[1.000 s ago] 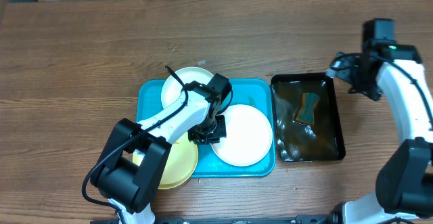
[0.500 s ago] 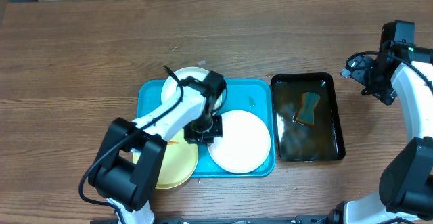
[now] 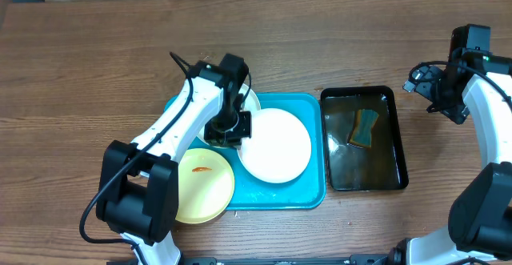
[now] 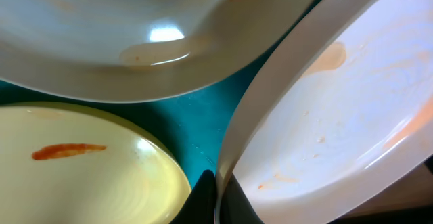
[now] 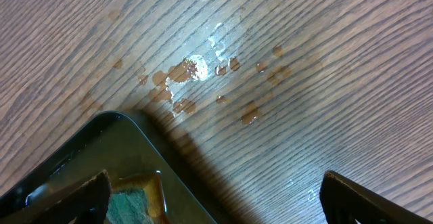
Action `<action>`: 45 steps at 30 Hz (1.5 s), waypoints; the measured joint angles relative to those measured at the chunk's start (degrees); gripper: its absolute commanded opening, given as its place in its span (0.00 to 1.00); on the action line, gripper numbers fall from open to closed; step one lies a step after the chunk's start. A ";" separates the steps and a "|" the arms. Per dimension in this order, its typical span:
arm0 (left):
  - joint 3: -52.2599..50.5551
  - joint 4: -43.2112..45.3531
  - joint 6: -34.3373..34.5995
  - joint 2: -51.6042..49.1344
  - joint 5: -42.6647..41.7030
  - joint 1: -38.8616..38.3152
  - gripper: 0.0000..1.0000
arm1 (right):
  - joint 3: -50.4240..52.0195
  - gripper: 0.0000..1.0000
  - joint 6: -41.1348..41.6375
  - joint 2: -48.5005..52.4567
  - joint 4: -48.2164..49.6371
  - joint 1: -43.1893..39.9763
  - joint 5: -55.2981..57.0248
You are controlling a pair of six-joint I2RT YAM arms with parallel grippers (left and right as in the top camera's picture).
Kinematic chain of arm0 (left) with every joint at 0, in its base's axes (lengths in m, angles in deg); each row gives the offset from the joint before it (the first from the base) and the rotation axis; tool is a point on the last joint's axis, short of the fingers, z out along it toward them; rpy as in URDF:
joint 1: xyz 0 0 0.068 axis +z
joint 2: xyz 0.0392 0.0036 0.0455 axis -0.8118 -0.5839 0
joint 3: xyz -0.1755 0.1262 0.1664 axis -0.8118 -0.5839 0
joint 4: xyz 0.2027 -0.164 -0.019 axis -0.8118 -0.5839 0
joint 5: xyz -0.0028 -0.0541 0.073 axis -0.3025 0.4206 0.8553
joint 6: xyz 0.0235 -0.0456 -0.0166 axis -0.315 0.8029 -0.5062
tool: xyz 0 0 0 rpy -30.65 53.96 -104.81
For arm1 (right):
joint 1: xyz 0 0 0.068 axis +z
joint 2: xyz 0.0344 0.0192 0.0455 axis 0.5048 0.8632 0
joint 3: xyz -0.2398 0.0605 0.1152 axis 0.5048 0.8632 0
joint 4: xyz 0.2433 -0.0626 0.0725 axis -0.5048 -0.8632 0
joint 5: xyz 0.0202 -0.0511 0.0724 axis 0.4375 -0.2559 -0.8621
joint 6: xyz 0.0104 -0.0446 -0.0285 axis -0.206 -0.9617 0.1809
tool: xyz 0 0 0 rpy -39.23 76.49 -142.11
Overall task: Clean dirty plates on tray and stack at the side
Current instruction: 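Lift the white plate with the left gripper and carry it rightward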
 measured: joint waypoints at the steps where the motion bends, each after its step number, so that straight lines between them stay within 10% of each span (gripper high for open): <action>1: 1.31 -0.55 -0.31 -0.04 0.00 0.00 0.04 | 0.00 1.00 0.00 -0.02 0.00 0.00 -0.02; 19: 15.23 8.79 2.23 -0.22 9.22 -13.81 0.04 | 0.00 1.00 0.00 0.00 0.04 0.00 0.00; 45: 15.26 17.35 2.75 -0.22 62.10 -42.47 0.04 | 0.00 1.00 -0.02 0.00 0.00 0.00 -0.02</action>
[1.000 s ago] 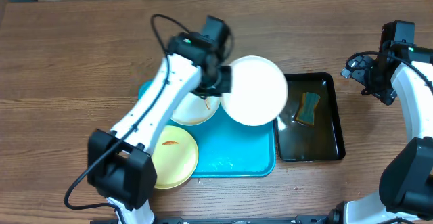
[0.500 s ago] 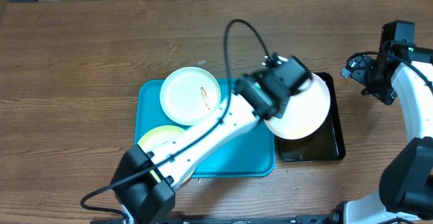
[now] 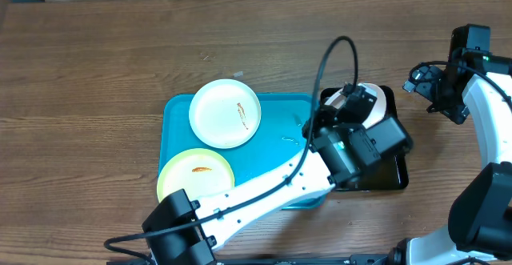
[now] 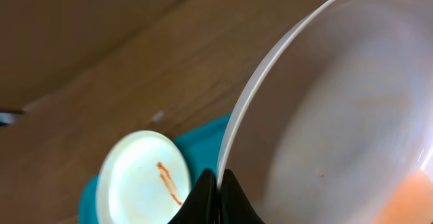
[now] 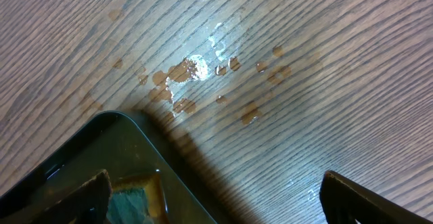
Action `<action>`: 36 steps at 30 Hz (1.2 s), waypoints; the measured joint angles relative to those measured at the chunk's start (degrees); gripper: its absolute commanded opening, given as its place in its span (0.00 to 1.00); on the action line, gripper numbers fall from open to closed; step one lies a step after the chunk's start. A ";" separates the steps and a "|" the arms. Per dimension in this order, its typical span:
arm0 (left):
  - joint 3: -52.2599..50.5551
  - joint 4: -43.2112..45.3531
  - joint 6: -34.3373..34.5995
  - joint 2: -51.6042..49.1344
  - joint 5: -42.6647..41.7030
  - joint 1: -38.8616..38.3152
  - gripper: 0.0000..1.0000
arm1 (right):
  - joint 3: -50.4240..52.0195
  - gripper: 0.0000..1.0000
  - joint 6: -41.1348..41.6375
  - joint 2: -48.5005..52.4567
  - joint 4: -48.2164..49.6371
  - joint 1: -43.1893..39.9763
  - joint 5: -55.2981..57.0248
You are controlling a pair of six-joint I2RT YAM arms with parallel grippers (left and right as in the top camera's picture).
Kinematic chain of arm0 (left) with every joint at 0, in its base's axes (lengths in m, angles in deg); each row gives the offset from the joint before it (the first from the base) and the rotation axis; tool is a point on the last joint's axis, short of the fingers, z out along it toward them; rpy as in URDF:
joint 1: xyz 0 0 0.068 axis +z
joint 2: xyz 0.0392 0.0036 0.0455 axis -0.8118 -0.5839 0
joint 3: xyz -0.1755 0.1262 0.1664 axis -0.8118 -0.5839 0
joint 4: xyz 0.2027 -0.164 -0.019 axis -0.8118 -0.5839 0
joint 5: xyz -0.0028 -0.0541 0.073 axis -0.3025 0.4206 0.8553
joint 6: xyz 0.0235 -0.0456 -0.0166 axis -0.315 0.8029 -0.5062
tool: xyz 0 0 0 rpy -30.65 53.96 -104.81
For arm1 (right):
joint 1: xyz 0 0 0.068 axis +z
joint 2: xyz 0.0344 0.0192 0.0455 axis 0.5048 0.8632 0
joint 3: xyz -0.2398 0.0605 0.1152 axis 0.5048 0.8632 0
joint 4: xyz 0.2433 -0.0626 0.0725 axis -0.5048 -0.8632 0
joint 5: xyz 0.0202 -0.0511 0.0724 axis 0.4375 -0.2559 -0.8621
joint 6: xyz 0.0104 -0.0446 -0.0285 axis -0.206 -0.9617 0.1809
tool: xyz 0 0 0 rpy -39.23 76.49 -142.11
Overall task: Clean dirty plates on tray and stack at the side
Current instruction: 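Lift the white plate with the left gripper and carry it rightward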
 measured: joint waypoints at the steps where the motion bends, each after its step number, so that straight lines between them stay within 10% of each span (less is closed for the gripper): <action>1: 0.00 0.11 -0.02 0.00 1.90 -0.59 0.04 | 0.00 1.00 0.02 -0.02 0.02 0.00 0.02; 17: 0.00 3.72 -0.20 0.00 24.17 -4.94 0.04 | 0.00 1.00 0.02 0.00 0.00 0.00 0.04; 36: 0.00 7.26 -0.17 0.00 25.92 -4.35 0.04 | 0.00 1.00 0.02 0.00 0.02 0.00 0.02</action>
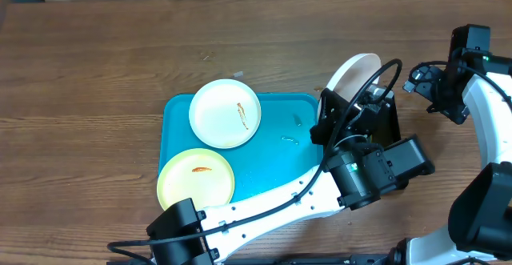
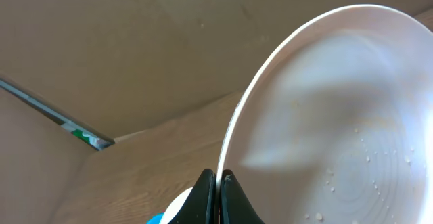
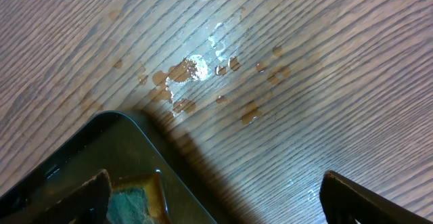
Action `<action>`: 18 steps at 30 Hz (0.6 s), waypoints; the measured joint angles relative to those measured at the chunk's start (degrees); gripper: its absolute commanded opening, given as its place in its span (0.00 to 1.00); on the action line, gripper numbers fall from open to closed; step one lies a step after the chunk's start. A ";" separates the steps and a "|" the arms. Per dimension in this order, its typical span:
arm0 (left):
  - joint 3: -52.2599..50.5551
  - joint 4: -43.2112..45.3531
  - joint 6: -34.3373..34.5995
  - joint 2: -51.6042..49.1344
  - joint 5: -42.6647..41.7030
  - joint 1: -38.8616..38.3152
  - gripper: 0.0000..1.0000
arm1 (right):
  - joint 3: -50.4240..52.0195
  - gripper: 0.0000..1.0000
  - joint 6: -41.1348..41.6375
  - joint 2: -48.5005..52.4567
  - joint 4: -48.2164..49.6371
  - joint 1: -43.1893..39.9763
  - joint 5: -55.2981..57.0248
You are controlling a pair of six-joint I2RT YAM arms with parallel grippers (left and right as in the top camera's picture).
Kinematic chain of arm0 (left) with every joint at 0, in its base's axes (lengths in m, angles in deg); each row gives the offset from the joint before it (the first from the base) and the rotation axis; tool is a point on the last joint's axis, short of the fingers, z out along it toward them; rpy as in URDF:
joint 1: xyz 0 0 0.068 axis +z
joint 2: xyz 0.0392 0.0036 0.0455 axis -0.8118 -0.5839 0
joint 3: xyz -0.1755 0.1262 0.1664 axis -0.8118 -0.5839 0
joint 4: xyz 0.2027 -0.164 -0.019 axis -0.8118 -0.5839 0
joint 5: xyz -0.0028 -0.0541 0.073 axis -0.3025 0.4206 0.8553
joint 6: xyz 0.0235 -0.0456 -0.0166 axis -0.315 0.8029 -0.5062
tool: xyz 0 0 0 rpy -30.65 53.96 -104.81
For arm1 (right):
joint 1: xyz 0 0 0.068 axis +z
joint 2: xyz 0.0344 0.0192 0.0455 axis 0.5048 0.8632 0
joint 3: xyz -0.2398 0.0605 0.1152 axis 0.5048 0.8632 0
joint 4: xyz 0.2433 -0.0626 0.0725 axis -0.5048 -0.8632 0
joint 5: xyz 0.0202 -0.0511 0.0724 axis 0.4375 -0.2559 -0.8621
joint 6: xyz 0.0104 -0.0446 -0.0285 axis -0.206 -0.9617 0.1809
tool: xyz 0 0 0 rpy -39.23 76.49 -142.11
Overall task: Clean dirty plates on tray and stack at the side
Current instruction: 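Lift the white plate with the left gripper and carry it rightward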
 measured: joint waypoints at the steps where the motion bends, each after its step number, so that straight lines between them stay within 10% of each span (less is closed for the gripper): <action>1: 0.00 0.74 0.04 0.00 0.11 0.20 0.04 | 0.00 1.00 -0.02 0.00 0.00 -0.02 0.00; 12: 0.02 1.49 1.77 0.00 -6.29 2.43 0.04 | 0.00 1.00 0.00 0.00 0.00 0.00 0.00; 18: 0.04 -1.05 2.21 0.00 -28.50 7.91 0.04 | 0.00 1.00 -0.02 0.00 0.04 0.00 -0.02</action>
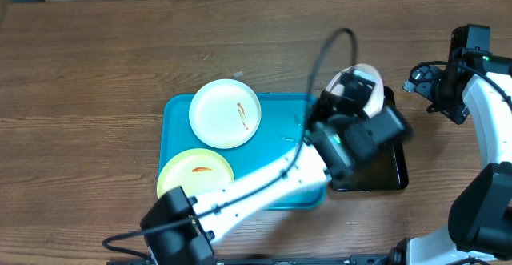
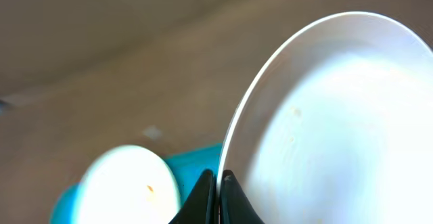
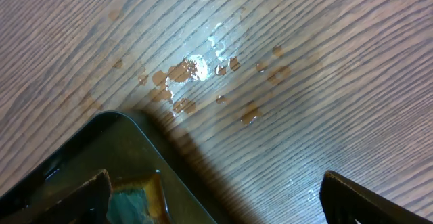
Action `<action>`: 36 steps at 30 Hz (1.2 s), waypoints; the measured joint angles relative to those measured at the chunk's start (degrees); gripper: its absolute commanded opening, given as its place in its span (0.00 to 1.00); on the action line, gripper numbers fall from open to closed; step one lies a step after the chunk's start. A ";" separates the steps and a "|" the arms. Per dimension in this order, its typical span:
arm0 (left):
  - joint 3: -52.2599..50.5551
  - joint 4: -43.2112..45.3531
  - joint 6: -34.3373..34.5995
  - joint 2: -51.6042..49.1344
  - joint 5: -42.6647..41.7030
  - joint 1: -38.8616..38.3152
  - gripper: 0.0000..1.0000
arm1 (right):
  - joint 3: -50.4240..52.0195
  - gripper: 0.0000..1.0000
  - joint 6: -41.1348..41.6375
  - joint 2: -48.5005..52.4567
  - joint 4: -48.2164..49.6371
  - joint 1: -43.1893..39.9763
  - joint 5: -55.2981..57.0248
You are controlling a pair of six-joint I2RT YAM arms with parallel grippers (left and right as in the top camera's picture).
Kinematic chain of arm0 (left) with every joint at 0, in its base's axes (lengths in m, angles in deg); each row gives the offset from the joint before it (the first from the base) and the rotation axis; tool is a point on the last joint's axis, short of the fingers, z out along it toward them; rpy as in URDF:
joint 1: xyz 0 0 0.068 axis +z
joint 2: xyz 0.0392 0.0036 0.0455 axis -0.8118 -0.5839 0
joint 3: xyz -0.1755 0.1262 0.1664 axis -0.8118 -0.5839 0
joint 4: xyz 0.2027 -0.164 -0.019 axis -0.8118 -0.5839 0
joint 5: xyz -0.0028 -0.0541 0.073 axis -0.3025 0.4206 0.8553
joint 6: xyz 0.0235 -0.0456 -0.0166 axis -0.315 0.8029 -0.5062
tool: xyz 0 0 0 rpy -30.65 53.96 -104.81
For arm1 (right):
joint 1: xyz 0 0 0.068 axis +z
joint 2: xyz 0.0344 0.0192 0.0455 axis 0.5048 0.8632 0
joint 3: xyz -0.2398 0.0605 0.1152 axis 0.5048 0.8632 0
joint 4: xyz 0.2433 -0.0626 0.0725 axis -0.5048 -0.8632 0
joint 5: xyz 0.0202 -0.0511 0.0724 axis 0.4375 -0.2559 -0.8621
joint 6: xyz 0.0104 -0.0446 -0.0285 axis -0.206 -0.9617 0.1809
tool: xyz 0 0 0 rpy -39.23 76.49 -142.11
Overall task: Clean dirty plates on tray and stack at the side
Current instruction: 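Lift the white plate with the left gripper and carry it rightward, then swing the held white plate to the table's left side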
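Observation:
My left gripper (image 2: 218, 185) is shut on the rim of a large white plate (image 2: 331, 129). In the overhead view this plate (image 1: 362, 83) is held tilted over the far left part of the black water basin (image 1: 396, 165). A small white plate (image 1: 225, 113) with an orange streak and a yellow plate (image 1: 196, 177) with an orange smear lie on the teal tray (image 1: 264, 165). Beside the basin's far right corner, my right gripper (image 3: 216, 204) is open above the wood. The sponge (image 3: 132, 204) lies in the basin.
Water drops (image 3: 203, 68) lie on the wooden table beyond the basin corner (image 3: 101, 136). My left arm (image 1: 264, 181) reaches across the tray from the near left. The right arm (image 1: 484, 97) stands at the right edge.
The large white plate stood on edge over the basin; now it is tilted, and the left wrist view faces the tray instead of the back wall. The right arm has not moved.
My left gripper was shut on the large white plate's rim on the tray, between the other two plates. Then the plate was over the basin. Then it stood on edge above the basin with droplets on it, and now it is tilted there. The right gripper stayed open.

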 measured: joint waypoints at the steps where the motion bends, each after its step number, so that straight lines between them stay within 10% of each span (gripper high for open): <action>1: 0.00 -0.63 0.07 0.00 -5.27 1.97 0.04 | 0.00 1.00 0.02 0.00 0.02 0.00 0.02; 15: 0.02 -10.97 0.66 -0.24 -59.60 48.35 0.04 | 0.00 1.00 0.02 0.00 0.00 0.00 0.02; 27: -2.73 -12.52 1.27 -0.24 -56.28 84.41 0.04 | 0.00 1.00 0.02 0.00 -0.04 0.00 0.00; 36: -17.94 0.22 2.32 -0.28 -48.96 95.54 0.12 | 0.00 1.00 0.02 0.00 -0.02 0.00 0.02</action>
